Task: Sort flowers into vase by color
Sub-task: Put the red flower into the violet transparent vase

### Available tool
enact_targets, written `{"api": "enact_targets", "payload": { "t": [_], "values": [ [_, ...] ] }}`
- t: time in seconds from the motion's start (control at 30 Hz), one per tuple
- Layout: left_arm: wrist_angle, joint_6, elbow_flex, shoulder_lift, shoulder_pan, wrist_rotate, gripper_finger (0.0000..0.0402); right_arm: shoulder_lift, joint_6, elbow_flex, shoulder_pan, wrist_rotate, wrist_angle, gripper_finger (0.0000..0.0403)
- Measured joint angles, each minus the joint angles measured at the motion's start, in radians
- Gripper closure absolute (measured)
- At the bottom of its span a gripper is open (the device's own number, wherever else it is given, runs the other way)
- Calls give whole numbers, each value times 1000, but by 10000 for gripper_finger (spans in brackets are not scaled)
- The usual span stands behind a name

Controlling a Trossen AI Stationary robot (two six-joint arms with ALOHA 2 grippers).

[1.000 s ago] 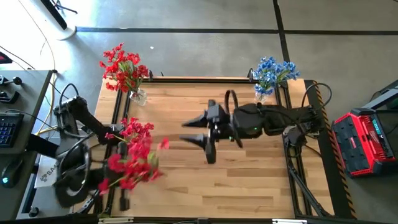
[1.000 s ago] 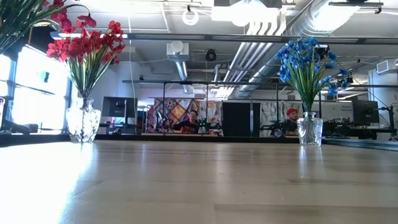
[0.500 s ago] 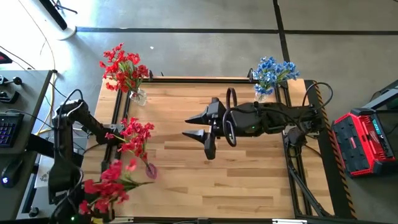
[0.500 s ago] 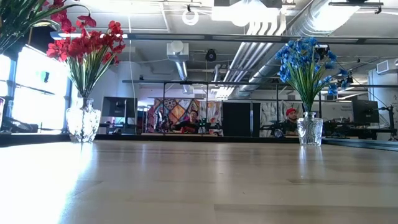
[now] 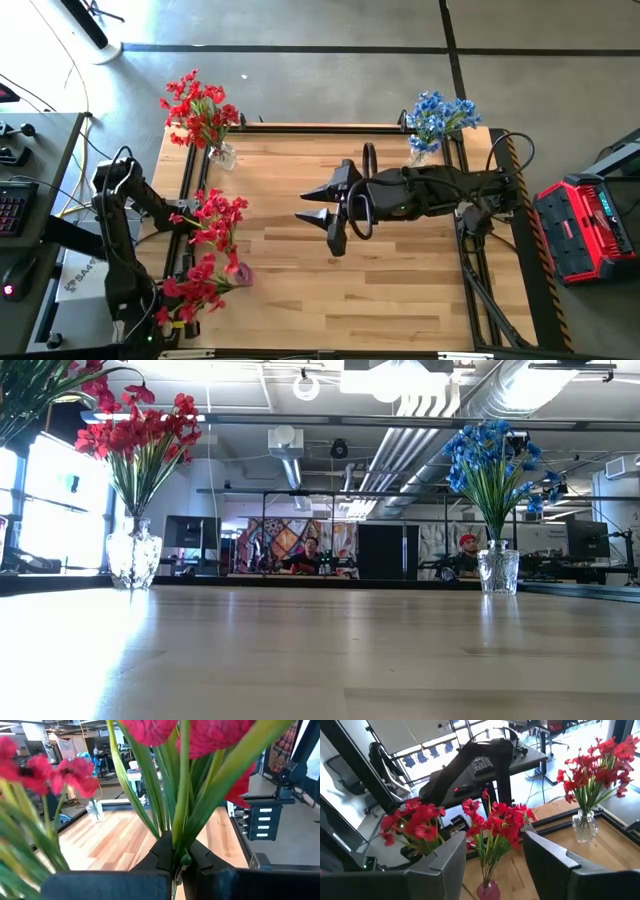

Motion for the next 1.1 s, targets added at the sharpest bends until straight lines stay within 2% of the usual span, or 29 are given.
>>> {"api": "enact_targets", "payload": {
  "t": [0.1, 0.27, 0.7, 0.8, 0.97, 1.1],
  "values": [
    [-11, -10, -8, -14, 0, 24, 401, 0, 7, 0, 0, 0, -18, 219],
    [-86, -10, -8, -90, 0, 131, 401, 1, 8, 0, 0, 0, -26, 219],
    [-151, 153, -9, -249, 0, 166, 401, 1, 23, 0, -7, 1, -42, 219],
    [-153, 108, -41, -259, 0, 178, 401, 1, 23, 0, -7, 2, -46, 219],
    [-117, -67, -146, -256, 0, 188, 401, 1, 23, 0, -7, 2, -48, 219],
    [-118, -158, -183, -256, 0, 188, 395, 1, 23, 0, -7, 2, -49, 219]
  ]
}}
